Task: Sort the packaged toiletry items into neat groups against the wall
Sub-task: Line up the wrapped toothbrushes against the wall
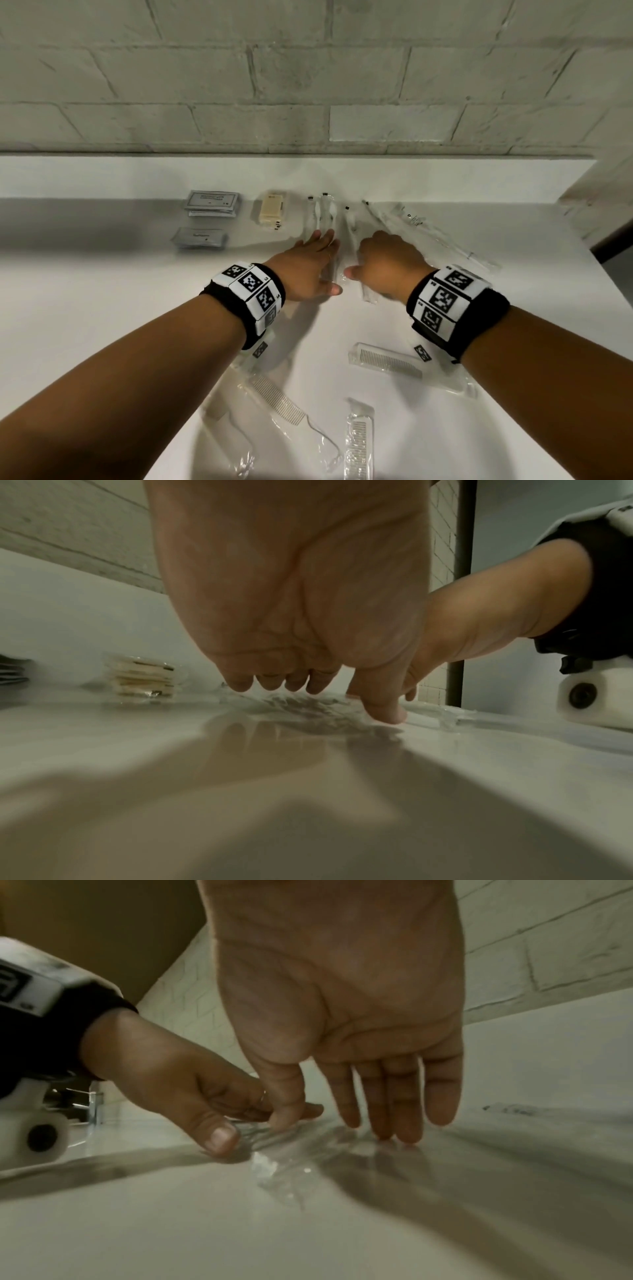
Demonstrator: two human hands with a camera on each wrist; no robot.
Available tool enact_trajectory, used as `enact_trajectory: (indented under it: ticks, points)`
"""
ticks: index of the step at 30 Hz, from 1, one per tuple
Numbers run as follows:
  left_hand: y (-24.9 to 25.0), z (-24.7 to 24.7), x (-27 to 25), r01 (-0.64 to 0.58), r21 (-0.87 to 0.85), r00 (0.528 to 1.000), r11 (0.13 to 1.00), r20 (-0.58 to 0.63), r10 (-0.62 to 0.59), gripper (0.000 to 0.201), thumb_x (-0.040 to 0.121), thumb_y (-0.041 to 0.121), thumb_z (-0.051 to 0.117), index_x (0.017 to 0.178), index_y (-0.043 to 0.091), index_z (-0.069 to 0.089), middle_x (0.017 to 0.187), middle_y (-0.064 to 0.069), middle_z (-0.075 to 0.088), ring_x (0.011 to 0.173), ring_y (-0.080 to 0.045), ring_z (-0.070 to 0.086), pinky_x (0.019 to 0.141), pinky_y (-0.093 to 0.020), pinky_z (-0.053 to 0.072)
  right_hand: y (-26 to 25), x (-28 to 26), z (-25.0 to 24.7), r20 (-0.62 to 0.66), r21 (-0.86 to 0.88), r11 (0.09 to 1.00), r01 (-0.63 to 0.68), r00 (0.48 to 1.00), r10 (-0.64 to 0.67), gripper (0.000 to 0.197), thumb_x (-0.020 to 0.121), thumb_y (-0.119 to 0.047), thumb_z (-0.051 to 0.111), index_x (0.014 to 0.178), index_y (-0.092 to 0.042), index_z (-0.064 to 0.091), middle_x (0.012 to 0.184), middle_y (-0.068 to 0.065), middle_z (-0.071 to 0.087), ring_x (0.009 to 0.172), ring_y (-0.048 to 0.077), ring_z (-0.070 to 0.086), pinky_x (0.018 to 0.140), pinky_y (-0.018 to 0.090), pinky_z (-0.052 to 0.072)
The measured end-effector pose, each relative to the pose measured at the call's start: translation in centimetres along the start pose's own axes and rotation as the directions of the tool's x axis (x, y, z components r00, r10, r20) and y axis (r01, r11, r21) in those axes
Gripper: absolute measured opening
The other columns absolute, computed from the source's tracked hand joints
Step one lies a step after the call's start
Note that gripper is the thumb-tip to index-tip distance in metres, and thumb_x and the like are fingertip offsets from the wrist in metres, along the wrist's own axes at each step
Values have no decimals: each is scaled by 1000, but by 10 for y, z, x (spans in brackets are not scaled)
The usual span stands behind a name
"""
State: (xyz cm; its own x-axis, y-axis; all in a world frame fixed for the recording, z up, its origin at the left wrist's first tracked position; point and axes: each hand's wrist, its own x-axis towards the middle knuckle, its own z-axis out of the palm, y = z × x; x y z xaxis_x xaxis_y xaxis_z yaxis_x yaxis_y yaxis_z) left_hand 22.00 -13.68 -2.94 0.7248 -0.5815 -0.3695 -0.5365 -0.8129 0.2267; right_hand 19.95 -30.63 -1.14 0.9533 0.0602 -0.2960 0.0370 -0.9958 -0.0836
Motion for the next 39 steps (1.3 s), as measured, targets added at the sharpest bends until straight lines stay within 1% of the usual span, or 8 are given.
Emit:
enact_trajectory:
  ticks: [4, 11, 15, 20, 23, 28, 33, 39]
  points:
    - [-2, 0, 0, 11, -32, 1000, 999, 10, -10, 94, 90, 55, 51, 153, 14, -6, 161, -5, -12, 148, -22, -10, 119, -40, 0, -2, 10, 0, -8, 67, 994, -87, 996, 88, 60, 86, -55, 56, 125, -10, 53, 129, 14, 47, 115, 33, 53, 89, 38, 44]
    - [0, -3, 1, 5, -24, 1000, 1000, 20, -5, 94, 90, 55, 51, 153, 18, -8, 162, -5, -9, 148, -25, -9, 118, -43, 0, -10, 25, -6, 48, 203, 979, -26, 999, 17, 29, 92, -18, 50, 113, -4, 63, 114, 14, 64, 106, 32, 61, 86, 35, 49]
    - [1, -3, 4, 9, 4, 999, 1000, 33, -9, 95, 89, 57, 51, 153, 18, -6, 162, -5, -8, 148, -27, -8, 118, -47, 1, -16, 27, -12, 75, 264, 963, -51, 997, 32, 33, 95, -9, 43, 123, -2, 57, 125, 15, 59, 118, 35, 53, 98, 38, 43]
    - [1, -4, 2, 9, -2, 1000, 1000, 4, -9, 95, 88, 58, 51, 153, 21, -7, 161, -4, -13, 148, -25, -14, 118, -43, -2, 9, 21, -2, -90, 244, 967, -76, 991, 100, 41, 95, -16, 42, 135, -15, 46, 133, 16, 44, 118, 36, 52, 97, 40, 46]
    - [4, -7, 1, -27, 24, 999, 999, -45, 28, 95, 87, 62, 49, 153, 23, -8, 159, -2, -20, 146, -23, -19, 119, -44, -3, 36, 10, -13, -180, 166, 975, -146, 968, 176, 38, 90, -16, 48, 128, -16, 50, 121, 17, 51, 111, 37, 55, 91, 39, 47]
    - [13, -6, 7, -65, 77, 997, 995, -25, 68, 89, 89, 61, 47, 154, 25, -3, 160, 0, -17, 147, -21, -16, 118, -41, -5, 61, 7, -20, 121, 65, 938, -341, 936, 331, 33, 88, -7, 53, 120, -2, 58, 114, 14, 66, 103, 31, 64, 85, 34, 48]
    - [14, -3, 10, -20, 48, 1000, 999, 17, 19, 87, 91, 56, 48, 154, 21, -2, 160, -2, -16, 148, -22, -15, 118, -42, -2, 44, 13, -15, 89, 117, 977, -178, 982, 168, 27, 89, -18, 55, 110, -3, 63, 105, 13, 66, 96, 31, 63, 75, 31, 47]
    - [16, -3, 9, -13, 32, 1000, 999, 14, 13, 88, 90, 54, 49, 154, 19, -1, 161, -4, -15, 148, -24, -14, 119, -43, -1, 18, 18, -3, -20, 102, 993, -51, 998, 54, 32, 94, -17, 47, 122, -15, 62, 125, 5, 60, 117, 25, 56, 98, 35, 47]
